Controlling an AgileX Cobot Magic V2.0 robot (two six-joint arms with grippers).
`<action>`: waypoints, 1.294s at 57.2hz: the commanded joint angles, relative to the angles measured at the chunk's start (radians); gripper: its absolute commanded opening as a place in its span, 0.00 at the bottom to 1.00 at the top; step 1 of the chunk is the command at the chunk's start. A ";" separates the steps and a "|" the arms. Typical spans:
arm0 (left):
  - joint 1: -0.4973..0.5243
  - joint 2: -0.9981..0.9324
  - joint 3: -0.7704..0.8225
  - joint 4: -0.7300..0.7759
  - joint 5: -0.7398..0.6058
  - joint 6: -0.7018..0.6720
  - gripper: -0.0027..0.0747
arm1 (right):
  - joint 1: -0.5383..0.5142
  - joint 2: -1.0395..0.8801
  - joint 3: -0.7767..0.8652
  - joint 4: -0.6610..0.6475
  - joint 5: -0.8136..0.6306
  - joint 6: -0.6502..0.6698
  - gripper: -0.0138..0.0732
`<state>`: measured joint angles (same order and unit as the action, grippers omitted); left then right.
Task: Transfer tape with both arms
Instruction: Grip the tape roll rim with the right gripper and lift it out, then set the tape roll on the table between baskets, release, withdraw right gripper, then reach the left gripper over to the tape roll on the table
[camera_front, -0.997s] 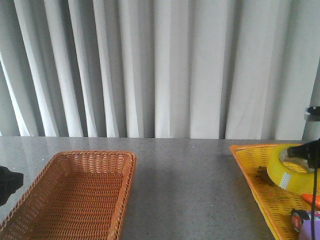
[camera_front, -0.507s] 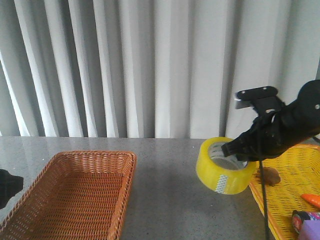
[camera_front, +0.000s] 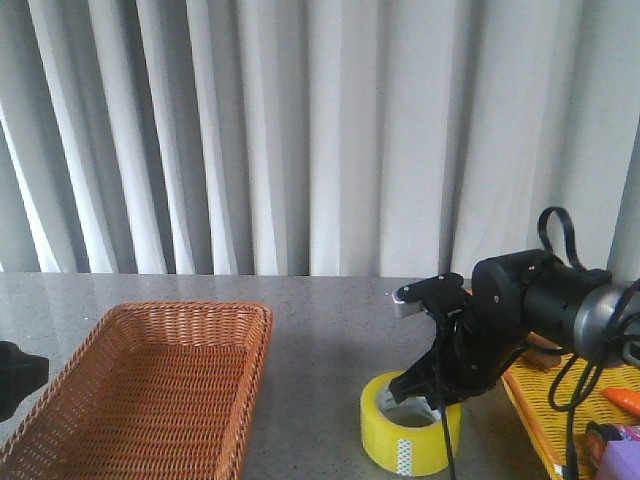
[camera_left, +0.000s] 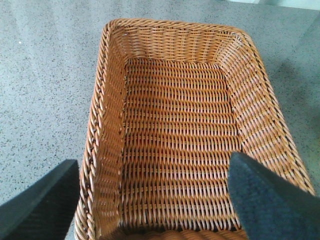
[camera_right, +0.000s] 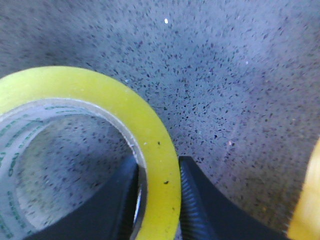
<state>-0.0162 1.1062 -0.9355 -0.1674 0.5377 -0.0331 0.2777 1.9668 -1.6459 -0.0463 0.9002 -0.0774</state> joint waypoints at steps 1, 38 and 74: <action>-0.007 -0.018 -0.034 -0.021 -0.052 -0.008 0.80 | -0.002 -0.026 -0.036 -0.008 -0.075 0.012 0.27; -0.007 -0.018 -0.034 -0.021 -0.047 0.019 0.80 | -0.049 -0.232 -0.145 0.008 -0.084 0.064 0.63; -0.237 0.143 -0.248 -0.362 -0.049 0.263 0.80 | -0.520 -0.436 -0.046 0.220 0.125 0.023 0.15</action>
<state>-0.1983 1.1991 -1.0729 -0.4708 0.5160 0.2202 -0.2263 1.5761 -1.6867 0.1377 1.0616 -0.0889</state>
